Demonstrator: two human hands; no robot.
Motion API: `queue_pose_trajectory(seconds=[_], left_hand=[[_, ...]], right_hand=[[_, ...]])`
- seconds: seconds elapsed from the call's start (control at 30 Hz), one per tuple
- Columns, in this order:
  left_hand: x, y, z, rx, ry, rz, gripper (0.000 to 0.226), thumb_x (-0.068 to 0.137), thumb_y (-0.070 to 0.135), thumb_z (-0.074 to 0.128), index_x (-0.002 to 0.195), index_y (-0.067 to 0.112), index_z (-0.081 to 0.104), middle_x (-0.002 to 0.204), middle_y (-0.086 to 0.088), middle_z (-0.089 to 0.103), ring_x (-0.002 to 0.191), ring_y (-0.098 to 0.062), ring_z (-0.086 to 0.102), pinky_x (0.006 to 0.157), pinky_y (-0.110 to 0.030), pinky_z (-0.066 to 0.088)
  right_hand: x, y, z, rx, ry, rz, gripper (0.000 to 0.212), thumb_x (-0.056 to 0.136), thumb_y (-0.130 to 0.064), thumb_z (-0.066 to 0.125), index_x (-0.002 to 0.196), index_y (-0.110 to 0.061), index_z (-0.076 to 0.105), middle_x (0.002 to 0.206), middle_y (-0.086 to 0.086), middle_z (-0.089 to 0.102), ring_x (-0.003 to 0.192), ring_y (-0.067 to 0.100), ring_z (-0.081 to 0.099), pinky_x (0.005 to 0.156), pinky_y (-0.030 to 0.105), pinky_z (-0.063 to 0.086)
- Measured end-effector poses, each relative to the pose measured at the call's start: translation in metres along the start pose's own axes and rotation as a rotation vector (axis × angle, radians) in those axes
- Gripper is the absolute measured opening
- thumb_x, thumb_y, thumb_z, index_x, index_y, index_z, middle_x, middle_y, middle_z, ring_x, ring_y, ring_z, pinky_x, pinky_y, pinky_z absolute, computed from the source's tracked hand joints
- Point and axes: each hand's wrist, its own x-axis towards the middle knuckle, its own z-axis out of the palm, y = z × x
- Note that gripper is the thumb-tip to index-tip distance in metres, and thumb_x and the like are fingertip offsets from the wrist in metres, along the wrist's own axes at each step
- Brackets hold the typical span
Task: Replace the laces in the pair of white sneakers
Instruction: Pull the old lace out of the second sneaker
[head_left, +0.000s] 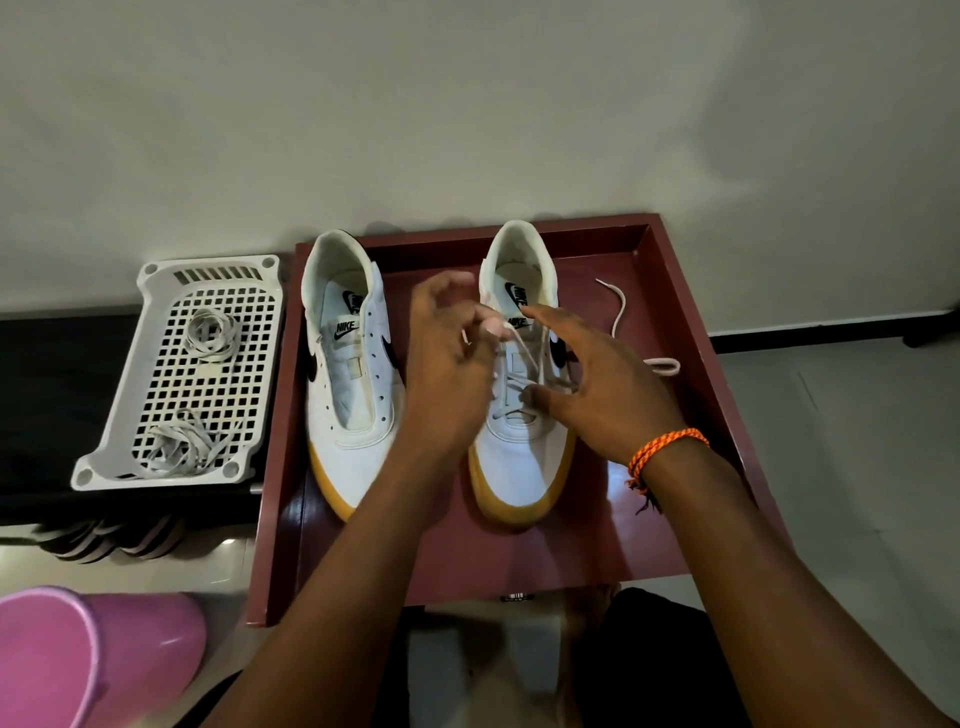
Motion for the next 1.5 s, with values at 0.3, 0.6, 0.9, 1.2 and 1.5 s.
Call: queue_pose_trajectory(seconds=[0.3, 0.6, 0.9, 1.2, 1.5], left_hand=[[-0.014, 0.003, 0.000, 0.642, -0.206, 0.211, 0.026, 0.096, 0.027, 0.059, 0.115, 0.032, 0.075, 0.166, 0.000, 0.035, 0.151, -0.033, 0.032, 0.118, -0.054, 0.036], [-0.003, -0.004, 0.004, 0.316, -0.039, 0.040, 0.018, 0.096, 0.030, 0.058, 0.086, 0.031, 0.072, 0.149, 0.003, 0.050, 0.134, -0.030, 0.049, 0.105, -0.057, 0.047], [-0.004, -0.001, -0.009, 0.449, -0.124, 0.139, 0.035, 0.095, 0.022, 0.049, 0.122, 0.033, 0.070, 0.148, 0.002, 0.049, 0.136, -0.025, 0.048, 0.106, -0.050, 0.048], [-0.010, -0.004, 0.005, 0.454, -0.155, 0.137, 0.012, 0.093, 0.021, 0.064, 0.093, 0.027, 0.075, 0.160, -0.004, 0.041, 0.138, -0.037, 0.045, 0.102, -0.059, 0.049], [0.004, 0.001, -0.010, 0.292, 0.105, 0.095, 0.033, 0.090, 0.007, 0.058, 0.113, 0.027, 0.071, 0.134, -0.001, 0.055, 0.124, -0.008, 0.056, 0.098, -0.040, 0.053]], right_hand=[[0.002, 0.001, 0.005, 0.049, 0.010, -0.016, 0.080, 0.086, -0.032, 0.078, 0.155, -0.046, 0.040, 0.151, -0.017, 0.052, 0.131, 0.011, 0.057, 0.104, 0.044, 0.054], [0.001, -0.002, 0.000, 0.055, -0.005, -0.006, 0.082, 0.086, -0.027, 0.084, 0.156, -0.042, 0.043, 0.152, -0.016, 0.053, 0.130, 0.009, 0.056, 0.105, 0.034, 0.051], [0.000, -0.002, 0.003, 0.053, -0.012, 0.011, 0.082, 0.087, -0.029, 0.079, 0.155, -0.049, 0.038, 0.156, -0.017, 0.049, 0.132, 0.010, 0.056, 0.101, 0.040, 0.056], [0.000, -0.005, 0.001, 0.073, -0.019, 0.018, 0.081, 0.088, -0.025, 0.078, 0.156, -0.046, 0.039, 0.153, -0.016, 0.052, 0.130, 0.010, 0.057, 0.102, 0.037, 0.055], [0.000, -0.004, 0.001, 0.048, -0.015, 0.020, 0.080, 0.088, -0.027, 0.079, 0.156, -0.046, 0.039, 0.153, -0.019, 0.050, 0.131, 0.007, 0.054, 0.098, 0.029, 0.051]])
